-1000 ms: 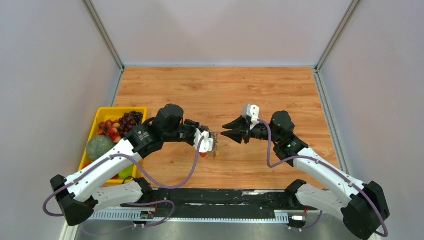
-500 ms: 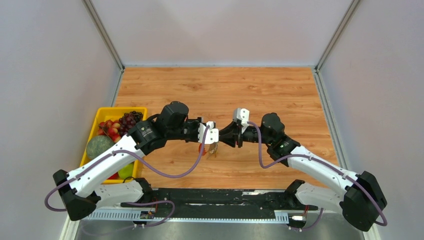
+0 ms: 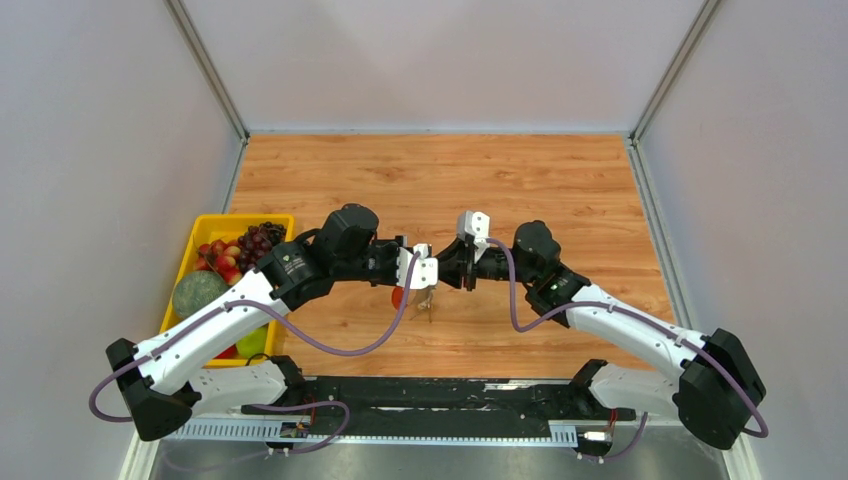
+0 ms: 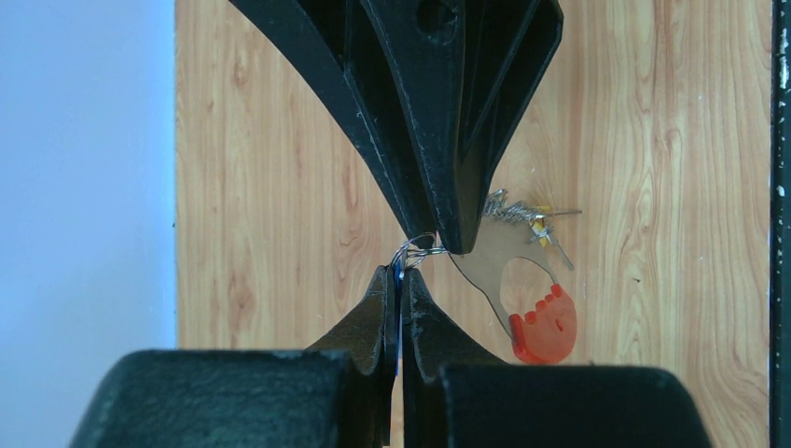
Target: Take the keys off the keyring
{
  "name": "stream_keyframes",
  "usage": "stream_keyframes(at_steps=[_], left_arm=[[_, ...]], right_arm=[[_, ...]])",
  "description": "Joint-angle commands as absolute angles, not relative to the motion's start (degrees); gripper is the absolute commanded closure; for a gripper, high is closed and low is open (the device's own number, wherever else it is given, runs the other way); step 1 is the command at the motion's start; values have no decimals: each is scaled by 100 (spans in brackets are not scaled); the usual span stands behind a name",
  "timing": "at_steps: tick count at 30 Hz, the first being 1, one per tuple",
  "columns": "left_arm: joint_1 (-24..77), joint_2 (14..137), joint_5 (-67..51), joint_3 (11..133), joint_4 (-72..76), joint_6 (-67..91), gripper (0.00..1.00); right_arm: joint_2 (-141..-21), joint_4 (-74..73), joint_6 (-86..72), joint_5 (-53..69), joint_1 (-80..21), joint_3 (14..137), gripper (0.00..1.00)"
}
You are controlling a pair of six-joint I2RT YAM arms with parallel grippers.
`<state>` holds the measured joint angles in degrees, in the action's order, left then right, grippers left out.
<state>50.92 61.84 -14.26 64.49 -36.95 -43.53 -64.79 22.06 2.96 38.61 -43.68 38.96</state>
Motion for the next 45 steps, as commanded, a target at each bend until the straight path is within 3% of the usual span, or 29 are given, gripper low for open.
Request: stream_keyframes(at_steps=[1, 7, 13, 18, 23, 30, 45], left_arm=[[5124, 6121, -1488, 6703, -3504, -4200, 100], [5129, 6107, -1418, 6730, -3465, -4112, 100], [5123, 6095, -1257, 6740, -3373, -4003, 100], [5133, 6084, -1129, 6706, -3340, -3940, 100], [5133, 6074, -1072, 6668, -3331, -3906, 100], [5134, 6058, -1048, 6656, -3316, -3894, 100], [5141, 6099, -927, 6666, -3290, -3849, 100]], right_arm=[[-6568, 2439, 225, 3852, -4440, 4171, 80], [-6622, 2346, 232, 3804, -4465, 4177, 72], [-6570, 2312, 218, 3578, -4474, 4080, 70], [-6306, 2295, 182, 3018, -4474, 3894, 60], [-6182, 2294, 170, 2898, -4473, 3765, 63], [-6437, 2391, 43, 3270, -4473, 3852, 75], [-6651, 2668, -106, 3519, -4642, 3902, 76]])
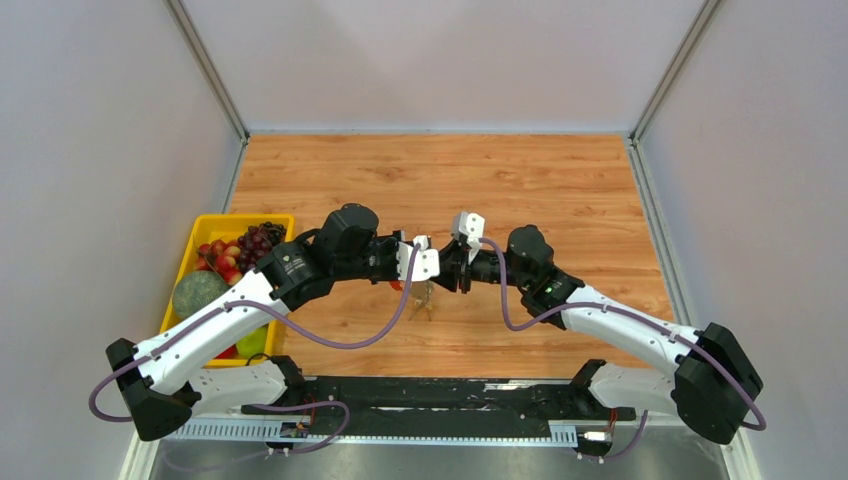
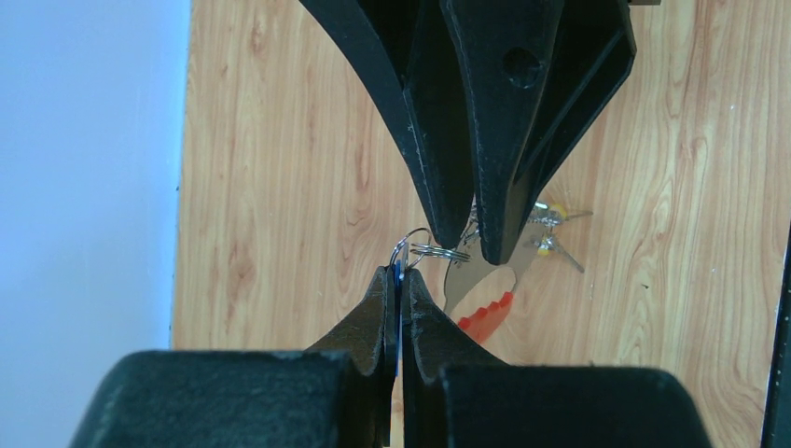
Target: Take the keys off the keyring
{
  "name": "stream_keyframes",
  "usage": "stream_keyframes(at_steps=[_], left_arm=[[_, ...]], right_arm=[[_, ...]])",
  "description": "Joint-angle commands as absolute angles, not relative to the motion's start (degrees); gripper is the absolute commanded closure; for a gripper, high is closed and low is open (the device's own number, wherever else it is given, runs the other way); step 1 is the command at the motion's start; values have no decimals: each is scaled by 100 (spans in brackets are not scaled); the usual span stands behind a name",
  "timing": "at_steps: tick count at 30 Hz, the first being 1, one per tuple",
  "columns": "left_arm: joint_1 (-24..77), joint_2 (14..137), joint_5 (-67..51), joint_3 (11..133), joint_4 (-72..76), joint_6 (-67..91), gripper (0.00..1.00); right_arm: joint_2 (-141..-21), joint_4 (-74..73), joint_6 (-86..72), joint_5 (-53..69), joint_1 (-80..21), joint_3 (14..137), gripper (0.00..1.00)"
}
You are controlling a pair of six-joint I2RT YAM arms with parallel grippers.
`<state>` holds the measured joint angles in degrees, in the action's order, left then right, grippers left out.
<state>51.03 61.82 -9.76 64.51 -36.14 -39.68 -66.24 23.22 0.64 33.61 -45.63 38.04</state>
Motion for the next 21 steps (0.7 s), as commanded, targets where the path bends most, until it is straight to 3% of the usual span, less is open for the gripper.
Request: stream_keyframes(at_steps=[1, 7, 10, 21], left_arm=[[5141, 6099, -929, 6663, -3288, -3849, 100], [5142, 6108, -940, 6687, -3274, -3813, 100], [5142, 6112, -921, 6707, -3264, -3732, 100], [5142, 6076, -915, 6666, -3275, -3810, 100]], right_arm=[[-6661, 2667, -106, 3518, -4647, 3907, 76], [-6804, 2697, -136, 3488, -4693, 3981, 84], [-6846, 2733, -194, 3400, -4702, 3999, 79], [-6172, 2531, 122, 3329, -4709, 3712, 78]])
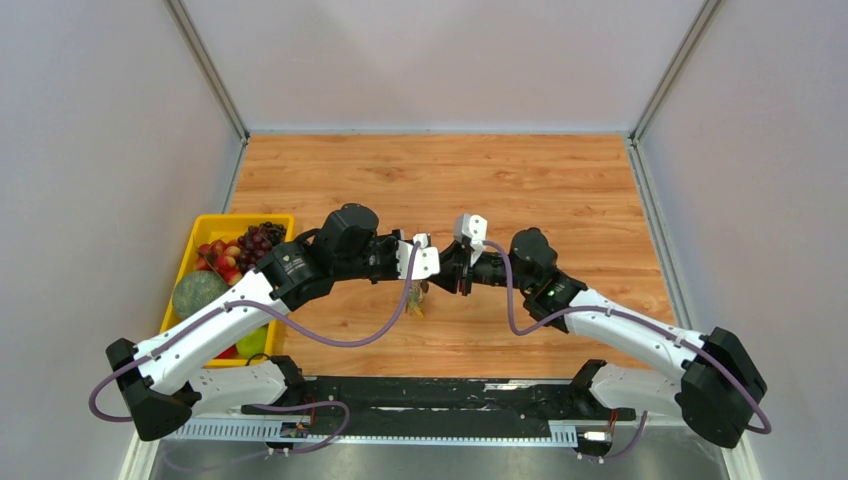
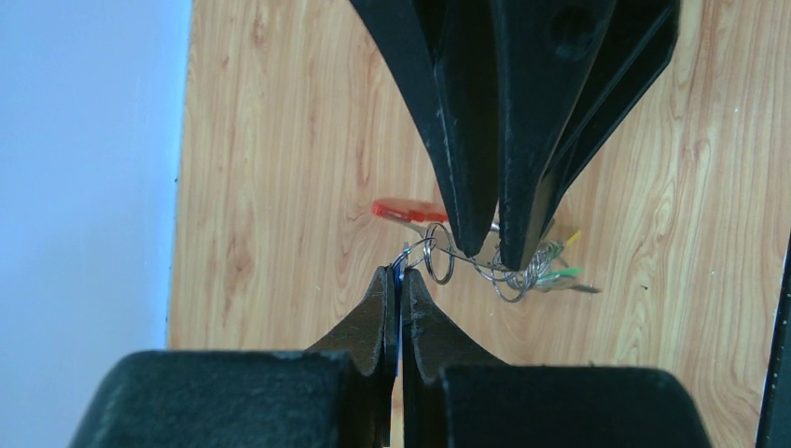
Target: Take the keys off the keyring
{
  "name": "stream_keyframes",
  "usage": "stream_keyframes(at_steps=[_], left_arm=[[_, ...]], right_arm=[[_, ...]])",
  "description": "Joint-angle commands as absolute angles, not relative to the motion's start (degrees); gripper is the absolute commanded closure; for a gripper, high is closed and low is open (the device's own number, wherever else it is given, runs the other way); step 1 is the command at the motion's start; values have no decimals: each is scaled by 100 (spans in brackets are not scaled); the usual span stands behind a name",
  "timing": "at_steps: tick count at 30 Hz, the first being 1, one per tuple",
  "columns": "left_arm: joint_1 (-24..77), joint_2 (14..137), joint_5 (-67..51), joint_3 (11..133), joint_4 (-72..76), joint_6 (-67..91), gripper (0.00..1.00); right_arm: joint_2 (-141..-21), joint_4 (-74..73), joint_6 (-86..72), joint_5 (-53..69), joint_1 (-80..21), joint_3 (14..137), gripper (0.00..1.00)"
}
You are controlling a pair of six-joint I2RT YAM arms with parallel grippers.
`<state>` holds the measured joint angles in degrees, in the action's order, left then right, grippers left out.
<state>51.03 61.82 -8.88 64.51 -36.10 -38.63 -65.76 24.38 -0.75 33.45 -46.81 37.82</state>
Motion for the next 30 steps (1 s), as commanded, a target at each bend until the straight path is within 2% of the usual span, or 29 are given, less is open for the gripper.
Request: stream_keyframes(at_steps=[1, 10, 18, 25, 30], left_arm=[[5139, 6070, -932, 6664, -3276, -3831, 100], [5144, 5932, -1136, 6567, -3267, -4052, 100], [5192, 5822, -1272, 6484, -3258, -4209, 100], [5194, 5754, -1428, 6446, -3252, -4311, 100], [5203, 5692, -1465, 6406, -3209, -4356, 100]], right_arm=[[-6101, 2511, 172, 3295, -4706, 3675, 78], [-5900, 2080, 544, 2879, -4599, 3748, 72], [-6212, 2222, 420, 3590, -4076, 3887, 69], [-6585, 2377, 287, 4215, -3966, 4142, 64], [-6708, 2411, 218, 4674, -3955, 4265, 64]])
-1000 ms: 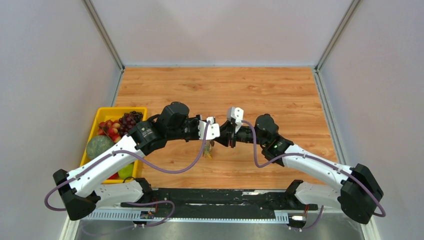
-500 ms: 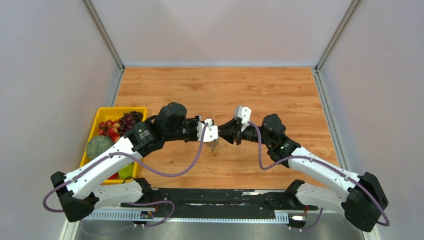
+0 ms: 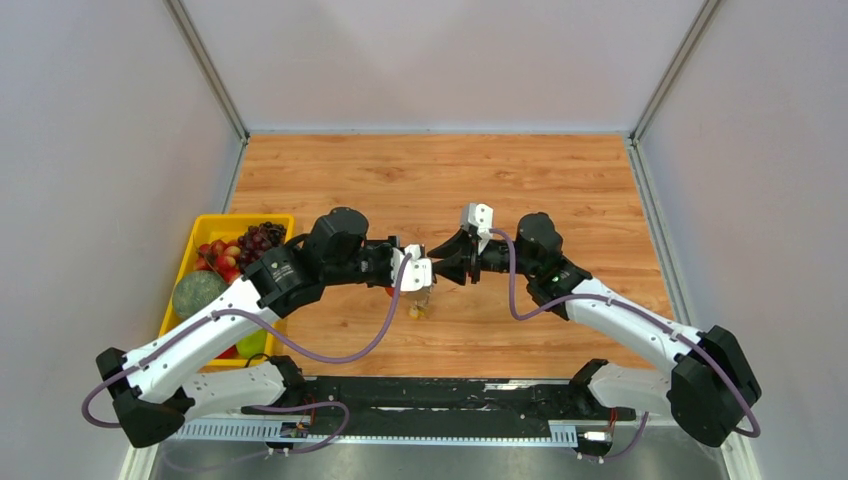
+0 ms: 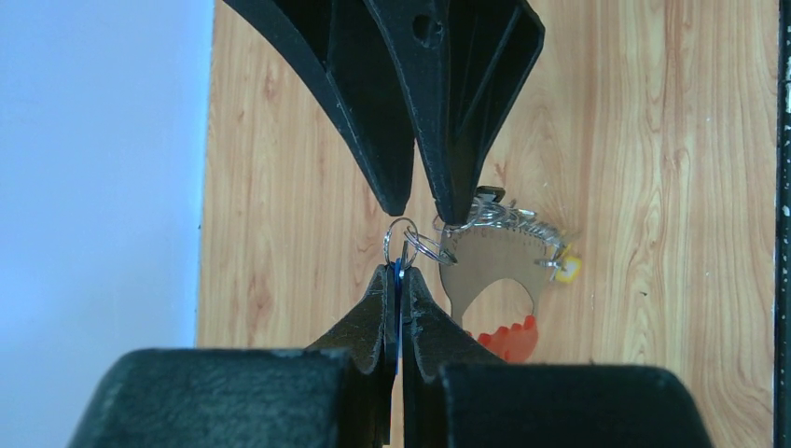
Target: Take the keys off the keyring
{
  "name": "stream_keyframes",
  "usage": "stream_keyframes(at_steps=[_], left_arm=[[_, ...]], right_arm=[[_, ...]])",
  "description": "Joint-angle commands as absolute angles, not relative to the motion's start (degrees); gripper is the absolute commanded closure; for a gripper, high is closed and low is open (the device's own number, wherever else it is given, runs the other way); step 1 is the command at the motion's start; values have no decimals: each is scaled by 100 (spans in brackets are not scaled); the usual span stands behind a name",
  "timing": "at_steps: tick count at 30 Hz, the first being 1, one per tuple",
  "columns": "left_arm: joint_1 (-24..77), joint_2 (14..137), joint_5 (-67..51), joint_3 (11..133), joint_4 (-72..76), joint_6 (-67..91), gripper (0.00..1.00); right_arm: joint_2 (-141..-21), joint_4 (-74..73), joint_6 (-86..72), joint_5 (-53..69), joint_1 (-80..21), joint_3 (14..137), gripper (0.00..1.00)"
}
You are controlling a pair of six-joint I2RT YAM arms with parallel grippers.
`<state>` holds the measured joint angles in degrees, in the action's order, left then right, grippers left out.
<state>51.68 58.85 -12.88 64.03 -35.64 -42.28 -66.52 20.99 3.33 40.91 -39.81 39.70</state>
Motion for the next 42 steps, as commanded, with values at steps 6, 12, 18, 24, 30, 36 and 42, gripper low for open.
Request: stream_keyframes(at_steps=[6, 12, 18, 24, 30, 36, 42], left_arm=[[5202, 5661, -1499, 6388, -3173, -4359, 100], [5201, 5609, -1526, 6375, -3134, -4360, 100], [5202, 5618, -1484, 6369, -3144, -4368, 100], [5203, 5593, -1503, 6368, -3146, -4368, 100], [5197, 5544, -1579, 6362, -3129, -4380, 100], [5201, 5518, -1678, 6330, -3130, -4422, 100], [5211, 5475, -1750, 6316, -3138, -4462, 100]], right_arm=[[-6811, 2527, 106, 5057, -3955, 4287, 65], [-6892, 2579, 39, 5338, -3955, 4341, 67], [-6785, 2814, -156, 5430, -3955, 4264, 68], [-6701, 2648, -67, 5390, -3953, 4285, 68], [-6456, 2416, 154, 5169, -3891, 4164, 68], [-6328, 2290, 130, 5168, -3650, 4227, 69], [-6491, 2258, 157, 5304, -3462, 4418, 70]])
